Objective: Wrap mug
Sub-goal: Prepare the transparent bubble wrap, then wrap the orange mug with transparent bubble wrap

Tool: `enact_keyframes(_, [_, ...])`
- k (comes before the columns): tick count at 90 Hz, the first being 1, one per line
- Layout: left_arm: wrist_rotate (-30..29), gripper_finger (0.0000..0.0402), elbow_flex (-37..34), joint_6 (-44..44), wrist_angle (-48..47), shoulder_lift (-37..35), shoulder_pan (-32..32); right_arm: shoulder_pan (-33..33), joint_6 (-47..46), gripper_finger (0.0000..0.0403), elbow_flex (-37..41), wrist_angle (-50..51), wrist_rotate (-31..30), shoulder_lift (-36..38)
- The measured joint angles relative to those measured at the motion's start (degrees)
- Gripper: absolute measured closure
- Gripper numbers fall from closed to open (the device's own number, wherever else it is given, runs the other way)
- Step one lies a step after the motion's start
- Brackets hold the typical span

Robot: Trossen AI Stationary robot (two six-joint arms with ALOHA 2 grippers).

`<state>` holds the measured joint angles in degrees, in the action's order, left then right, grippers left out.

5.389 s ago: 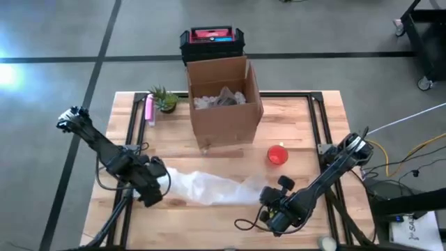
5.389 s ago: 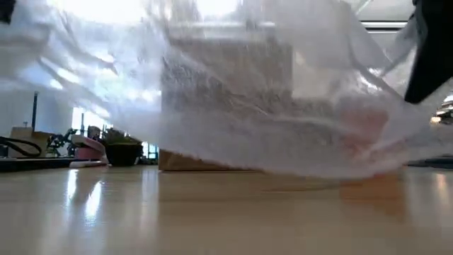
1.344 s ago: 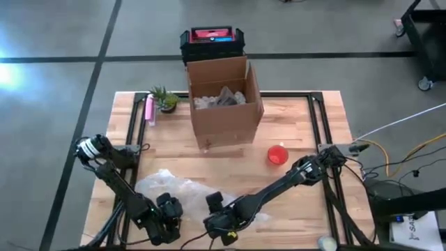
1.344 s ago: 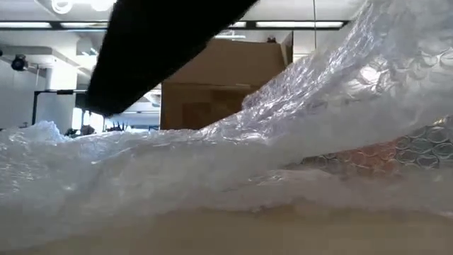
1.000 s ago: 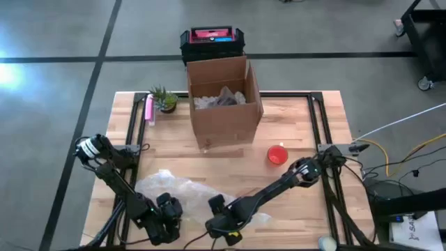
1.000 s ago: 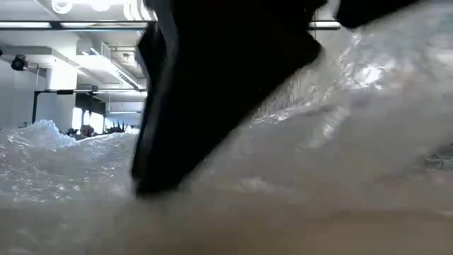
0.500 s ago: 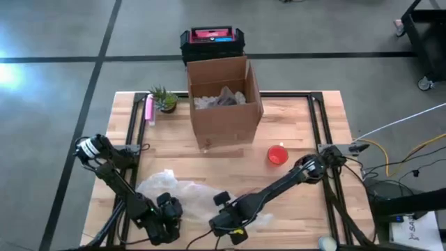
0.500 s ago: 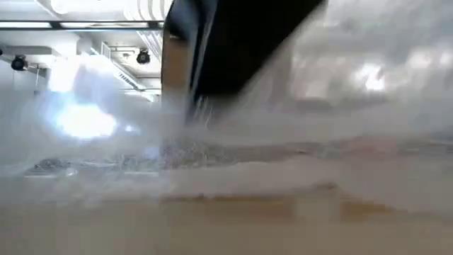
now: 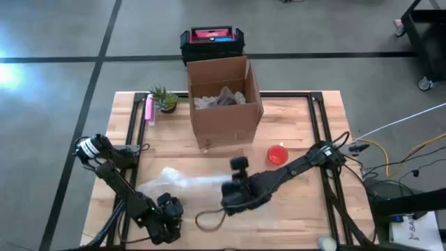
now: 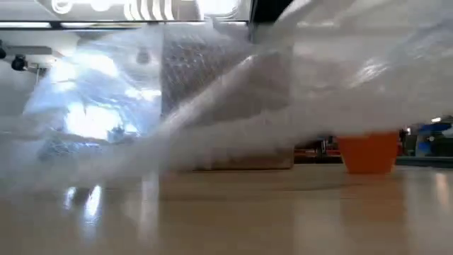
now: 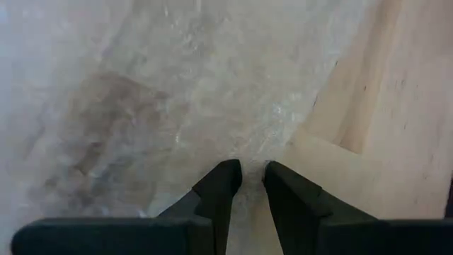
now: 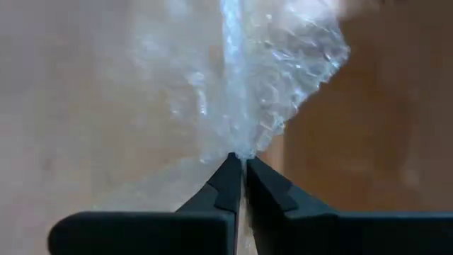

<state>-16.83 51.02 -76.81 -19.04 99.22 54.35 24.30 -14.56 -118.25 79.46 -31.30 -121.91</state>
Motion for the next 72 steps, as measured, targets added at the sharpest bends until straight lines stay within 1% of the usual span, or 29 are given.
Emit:
enact_keyframes(4, [2.43, 0.0327, 0.72, -0.45, 0.35, 0.02, 0.09, -0.96, -2.61, 0.0395, 1.78, -0.46, 1.18, -0.06])
enact_keyframes(10, [4.35, 0.0327, 1.81, -0.29, 0.30, 0.05, 0.37, -2.20, -4.16, 0.0383, 4.38, -1.66, 5.19, -0.70])
enact_keyframes(17, [4.66, 0.0327, 3.53, 0.97, -0.34, -0.62, 0.37, -2.99, -4.36, 0.0358, 7.86, -3.65, 10.38, -1.75])
enact_keyframes(21, [4.42, 0.0327, 4.76, 1.32, -0.65, -1.46, 0.35, -3.09, -4.36, 0.0338, 9.81, -5.35, 11.86, -2.08])
enact_keyframes(26, [3.53, 0.0327, 6.32, 1.49, -1.40, -2.77, 0.33, -3.18, -4.36, 0.0311, 11.90, -5.79, 11.83, -2.25])
enact_keyframes(34, [0.53, 0.0327, 7.85, 3.15, -1.73, -4.31, 0.63, -3.56, -4.87, 0.0264, 13.69, -5.00, 10.57, -2.23])
enact_keyframes(39, [-2.08, 0.0327, 8.47, 5.21, -2.09, -5.09, 0.63, -3.79, -4.99, 0.0236, 13.61, -4.91, 10.46, -1.92])
enact_keyframes(47, [-7.15, 0.0327, 9.12, 8.57, -2.29, -6.20, 0.53, -3.52, -3.74, 0.0199, 10.35, -3.14, 10.68, -0.86])
enact_keyframes(60, [-12.86, 0.0327, 9.06, 10.53, -8.05, -8.24, -1.62, -2.25, -2.14, 0.0158, 5.09, 3.80, 10.78, 3.31])
enact_keyframes(66, [-13.65, 0.0327, 9.06, 10.72, -10.91, -9.04, -3.18, -1.99, -3.74, 0.0145, 5.18, 5.26, 10.62, 6.47])
enact_keyframes(72, [-13.21, 0.0327, 8.88, 11.53, -13.68, -9.53, -4.65, -1.70, -7.04, 0.0135, 7.25, 6.82, 10.33, 10.51])
